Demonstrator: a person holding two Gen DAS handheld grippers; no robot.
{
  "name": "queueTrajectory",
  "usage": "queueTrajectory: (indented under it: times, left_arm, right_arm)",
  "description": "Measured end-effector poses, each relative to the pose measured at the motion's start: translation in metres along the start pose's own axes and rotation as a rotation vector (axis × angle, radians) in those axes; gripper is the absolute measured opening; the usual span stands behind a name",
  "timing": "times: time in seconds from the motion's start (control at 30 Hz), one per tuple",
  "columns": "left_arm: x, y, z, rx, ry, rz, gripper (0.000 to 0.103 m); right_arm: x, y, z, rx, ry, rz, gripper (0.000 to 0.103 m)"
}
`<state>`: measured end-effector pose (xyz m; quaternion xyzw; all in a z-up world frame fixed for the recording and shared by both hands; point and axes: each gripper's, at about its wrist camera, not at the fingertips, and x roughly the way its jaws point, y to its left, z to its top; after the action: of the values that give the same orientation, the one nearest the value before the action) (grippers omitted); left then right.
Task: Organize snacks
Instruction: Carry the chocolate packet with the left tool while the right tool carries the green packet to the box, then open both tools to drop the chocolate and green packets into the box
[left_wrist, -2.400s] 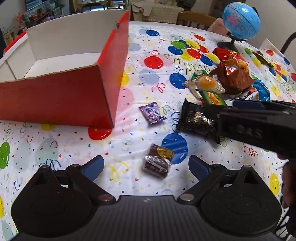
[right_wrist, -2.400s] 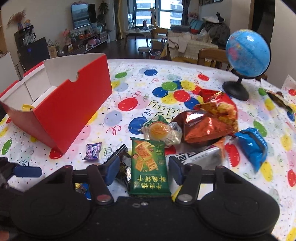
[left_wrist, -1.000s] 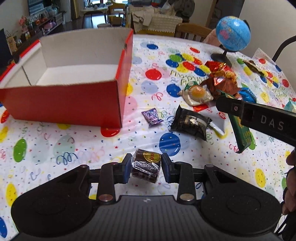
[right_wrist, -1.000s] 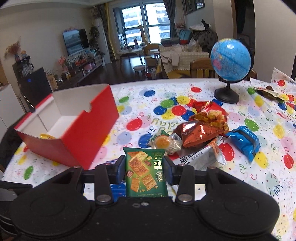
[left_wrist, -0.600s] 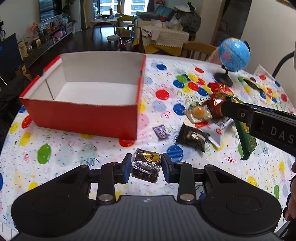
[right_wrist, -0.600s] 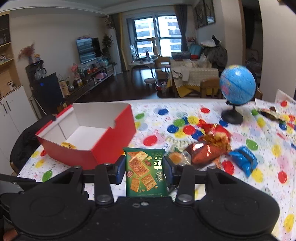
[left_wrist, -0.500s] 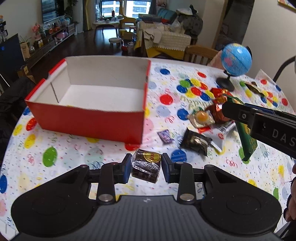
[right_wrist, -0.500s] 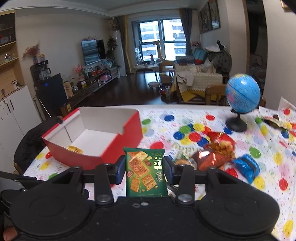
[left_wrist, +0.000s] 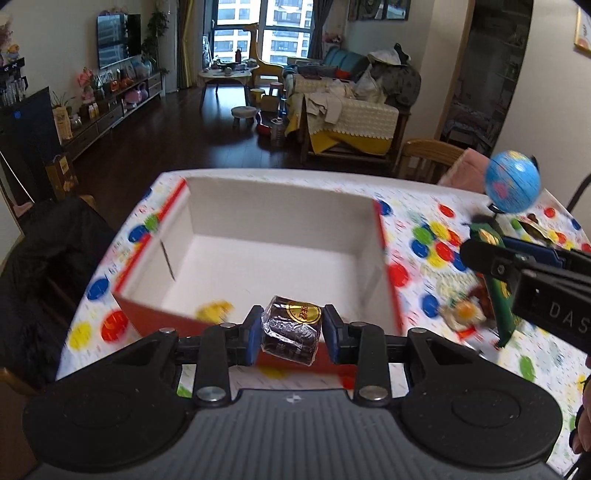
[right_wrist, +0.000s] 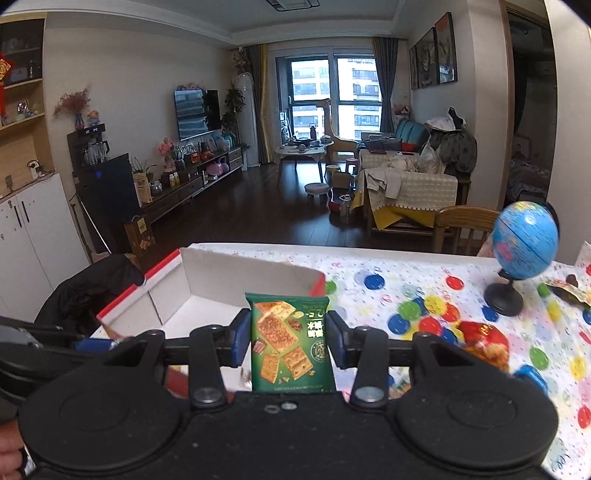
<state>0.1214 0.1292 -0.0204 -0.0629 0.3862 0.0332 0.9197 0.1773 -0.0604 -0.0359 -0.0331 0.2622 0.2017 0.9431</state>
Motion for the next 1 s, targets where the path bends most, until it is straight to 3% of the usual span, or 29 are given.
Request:
queueTrajectory:
  times: [0.3,0.53,1.0]
  left_arm:
    - [0.054,0.052,0.037,0.039,0.026,0.023,0.033]
    - [0.095,0.081,0.049,0.069,0.082,0.027,0.033]
    - [0.150,0.083,0.041,0.173,0.223,0.006,0.033]
  right_arm:
    - [0.068,0.034,0.013,0.006,0.063,-0.037,0.040]
    - [0.108,0.056,0.010,-0.015,0.126,-0.047,0.040]
    - [0.151,0.081,-0.014,-0.063,0.301,-0.027,0.040]
